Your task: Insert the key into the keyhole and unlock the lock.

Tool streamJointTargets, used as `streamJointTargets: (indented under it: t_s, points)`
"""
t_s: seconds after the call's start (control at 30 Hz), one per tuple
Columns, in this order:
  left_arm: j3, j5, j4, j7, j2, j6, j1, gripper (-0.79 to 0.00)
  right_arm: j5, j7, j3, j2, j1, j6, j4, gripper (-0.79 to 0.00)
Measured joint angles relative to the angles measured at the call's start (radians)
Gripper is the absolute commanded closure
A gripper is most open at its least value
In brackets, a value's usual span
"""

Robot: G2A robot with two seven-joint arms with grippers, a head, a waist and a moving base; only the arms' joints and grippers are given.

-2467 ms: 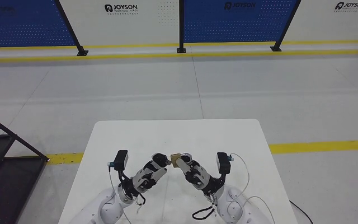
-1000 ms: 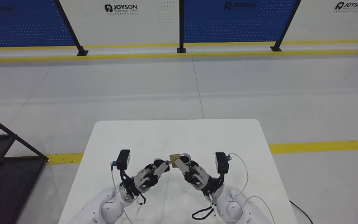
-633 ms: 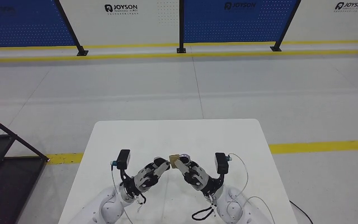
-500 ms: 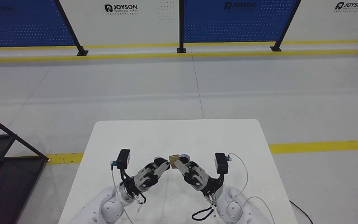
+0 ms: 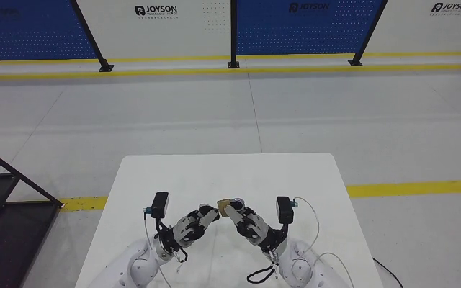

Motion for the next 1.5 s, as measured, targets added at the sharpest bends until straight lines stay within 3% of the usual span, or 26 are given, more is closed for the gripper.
streamJointTargets:
  t_s: [0.43,0.83,1.33,1.5]
  points:
    - [-0.021,0.183,-0.010,0.125,-0.023,0.082,0.017,0.000,0.008,0.017,0.001,0.002,-0.003,0.007,-0.005,0.000]
    - [-0.018,0.425,-0.001,0.308,-0.041,0.202,0.025,0.000,0.020,0.032,0.000,0.003,-0.004,0.016,-0.007,0.000]
    - [0.004,0.632,0.019,0.490,-0.057,0.425,0.026,0.000,0.031,0.037,-0.001,0.004,-0.006,0.020,-0.007,0.000]
    - [0.006,0.713,0.023,0.536,-0.061,0.539,0.030,0.000,0.033,0.037,0.000,0.005,-0.007,0.018,-0.008,0.000]
